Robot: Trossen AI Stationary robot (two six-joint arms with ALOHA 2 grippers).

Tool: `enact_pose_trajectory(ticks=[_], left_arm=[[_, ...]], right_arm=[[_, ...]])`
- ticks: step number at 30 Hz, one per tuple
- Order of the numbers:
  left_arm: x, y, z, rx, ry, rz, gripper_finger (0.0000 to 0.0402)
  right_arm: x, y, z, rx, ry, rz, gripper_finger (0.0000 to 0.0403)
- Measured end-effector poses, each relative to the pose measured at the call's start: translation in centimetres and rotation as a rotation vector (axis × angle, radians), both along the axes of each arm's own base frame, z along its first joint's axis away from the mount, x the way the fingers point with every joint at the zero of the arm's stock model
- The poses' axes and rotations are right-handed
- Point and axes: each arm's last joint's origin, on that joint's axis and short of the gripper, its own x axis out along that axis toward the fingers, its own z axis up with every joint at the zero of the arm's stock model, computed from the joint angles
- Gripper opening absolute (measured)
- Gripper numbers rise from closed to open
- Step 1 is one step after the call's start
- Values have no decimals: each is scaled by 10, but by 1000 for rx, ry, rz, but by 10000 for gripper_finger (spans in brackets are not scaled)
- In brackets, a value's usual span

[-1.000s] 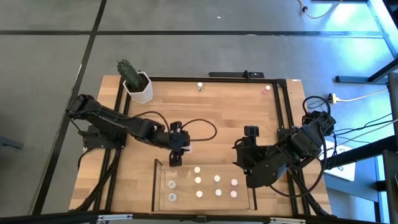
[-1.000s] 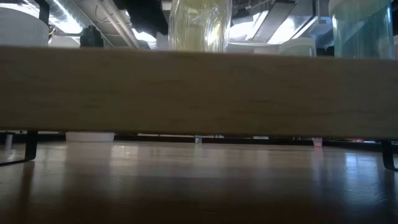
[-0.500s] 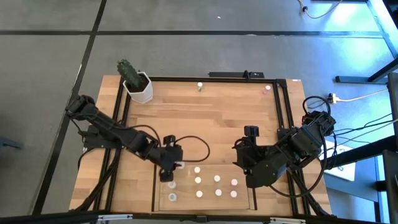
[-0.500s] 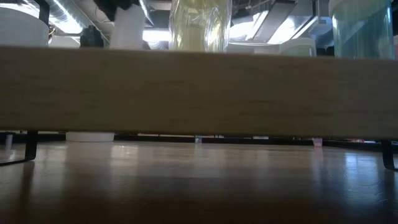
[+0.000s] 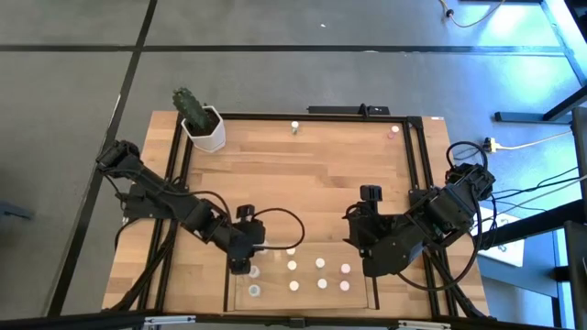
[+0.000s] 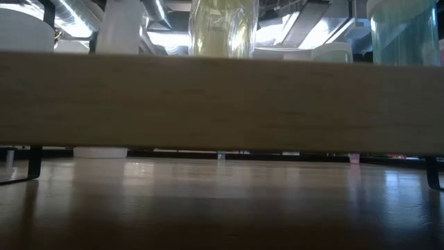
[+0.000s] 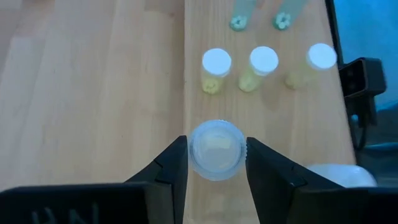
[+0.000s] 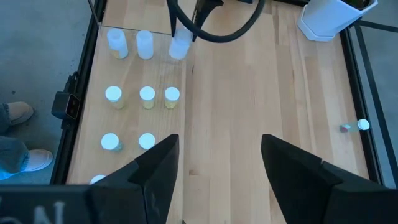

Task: Pick and place medicine bottles onto shelf by color
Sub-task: Put the white pill bottle on the shelf aligned with the other white pill bottle

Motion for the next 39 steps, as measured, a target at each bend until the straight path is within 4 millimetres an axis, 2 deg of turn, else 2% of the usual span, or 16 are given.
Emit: enact_pose_trajectory(ticks=[6, 14, 22, 26, 39], left_arm=[[5, 8, 0, 54, 0, -47, 122], [12, 25, -1, 14, 42, -54, 122], [5, 10, -2, 1, 50, -122, 122], [3, 3, -4, 52, 34, -111, 122], [12, 8, -6, 64, 4, -51, 122]], right_arm=[[0, 0, 0, 0, 0, 0, 229], [0, 0, 0, 16, -3, -19, 229], [0, 0, 0, 16, -3, -19, 229], [0, 0, 0, 16, -3, -19, 229], [0, 0, 0, 15, -3, -19, 229]])
